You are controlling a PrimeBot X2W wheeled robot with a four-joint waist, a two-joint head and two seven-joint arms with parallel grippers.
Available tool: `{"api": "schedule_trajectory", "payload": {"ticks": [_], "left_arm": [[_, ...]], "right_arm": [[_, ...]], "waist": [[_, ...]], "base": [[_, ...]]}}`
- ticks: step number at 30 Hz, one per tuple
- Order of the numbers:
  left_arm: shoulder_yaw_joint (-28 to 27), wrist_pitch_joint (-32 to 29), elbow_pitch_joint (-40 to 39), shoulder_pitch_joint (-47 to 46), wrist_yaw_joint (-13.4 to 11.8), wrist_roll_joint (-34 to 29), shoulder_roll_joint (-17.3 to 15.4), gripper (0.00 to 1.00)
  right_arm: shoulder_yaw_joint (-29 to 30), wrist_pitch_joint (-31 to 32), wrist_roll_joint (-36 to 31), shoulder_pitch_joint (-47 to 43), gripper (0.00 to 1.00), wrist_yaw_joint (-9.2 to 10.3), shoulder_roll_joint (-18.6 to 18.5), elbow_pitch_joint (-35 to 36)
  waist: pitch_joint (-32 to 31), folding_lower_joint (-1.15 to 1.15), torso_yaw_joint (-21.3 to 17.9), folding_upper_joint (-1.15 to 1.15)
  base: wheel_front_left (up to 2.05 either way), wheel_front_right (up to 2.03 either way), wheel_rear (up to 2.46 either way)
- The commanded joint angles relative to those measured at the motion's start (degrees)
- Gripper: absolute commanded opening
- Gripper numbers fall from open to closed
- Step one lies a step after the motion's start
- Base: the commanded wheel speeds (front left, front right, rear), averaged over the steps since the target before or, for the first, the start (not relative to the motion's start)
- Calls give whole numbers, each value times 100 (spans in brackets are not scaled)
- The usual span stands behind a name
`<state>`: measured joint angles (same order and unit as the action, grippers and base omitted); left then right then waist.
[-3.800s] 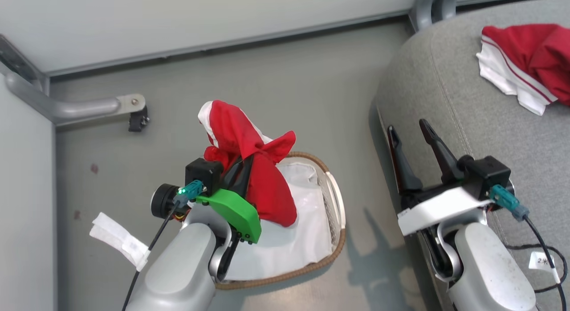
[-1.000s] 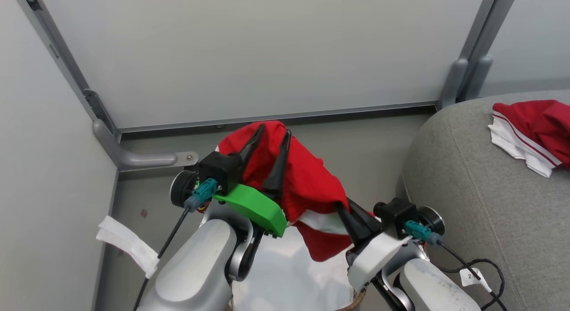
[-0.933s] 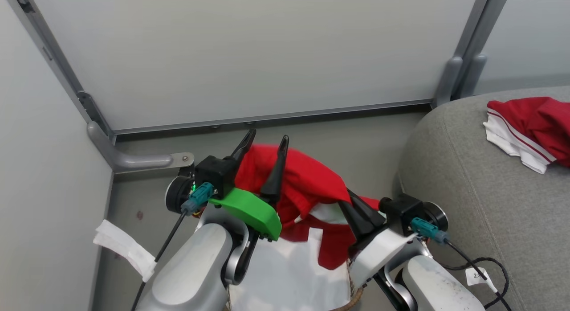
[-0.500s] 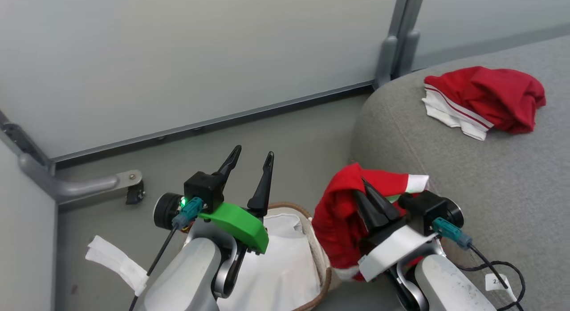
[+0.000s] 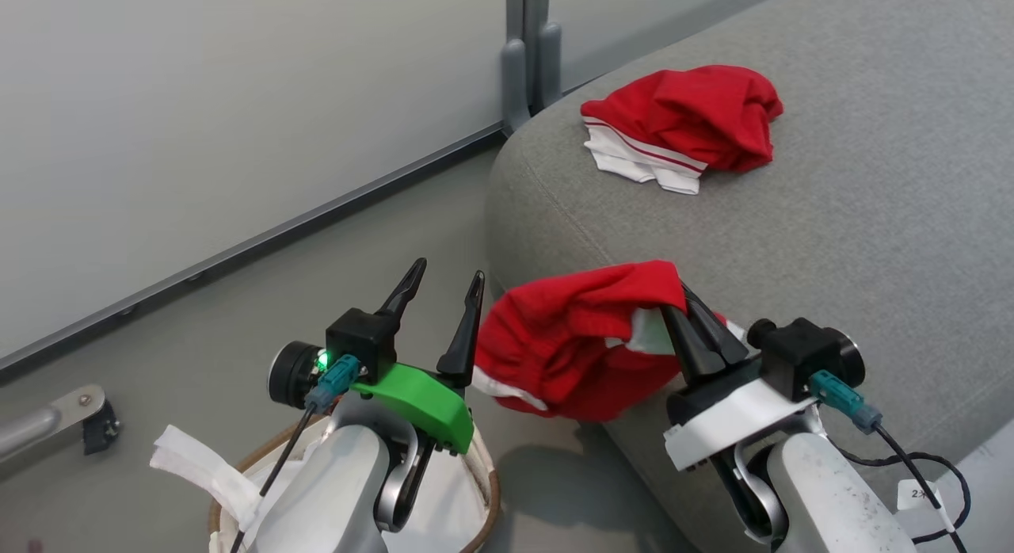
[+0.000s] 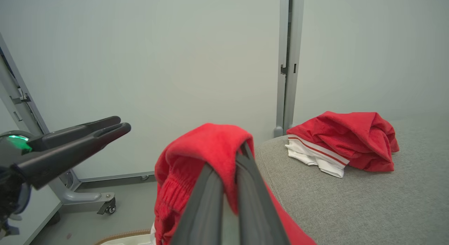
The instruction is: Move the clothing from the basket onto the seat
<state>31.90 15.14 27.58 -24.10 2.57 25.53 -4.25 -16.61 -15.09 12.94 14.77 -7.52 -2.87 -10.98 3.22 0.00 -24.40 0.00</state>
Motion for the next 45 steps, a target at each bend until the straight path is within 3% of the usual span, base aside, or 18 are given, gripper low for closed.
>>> {"api": "schedule_trajectory", "payload": {"ticks": [1,6,16,22,25,32,38,45], "left_arm": [[-14,-1,-12,94,50,-66,-7,100],[12,0,-32,51,153,-273,5,100],[216,1,-57,-200,325,-535,-16,100],[521,-22,-158,-565,405,-674,-40,100],[649,-47,-251,-753,444,-671,-81,100],[894,-131,-448,-1134,483,-695,-220,100],[1039,-180,-596,-1413,492,-654,-323,100],[1086,-147,-630,-1512,496,-591,-457,100]], "right_arm": [[77,-10,-69,63,0,6,-12,82],[383,-10,-243,308,0,6,-165,384],[638,-10,-527,2335,0,6,-1718,217],[930,74,-663,3728,0,6,-2554,-498],[1056,132,-732,4308,0,6,-2801,-873],[1477,354,-1060,5045,0,6,-2894,-1805],[2477,352,-1235,4708,0,6,-2476,-2828],[3446,68,-1421,3968,0,6,-1898,-3552]], "waist": [[178,0,-478,0],[382,0,-556,0],[1010,0,-335,0],[1549,0,125,0],[1837,0,365,0],[2459,0,846,0],[2964,0,1201,0],[3278,0,1361,0]], "base": [[0,0,0],[0,0,0],[0,0,0],[0,0,0],[0,0,0],[0,0,0],[0,0,0],[0,0,0]]}}
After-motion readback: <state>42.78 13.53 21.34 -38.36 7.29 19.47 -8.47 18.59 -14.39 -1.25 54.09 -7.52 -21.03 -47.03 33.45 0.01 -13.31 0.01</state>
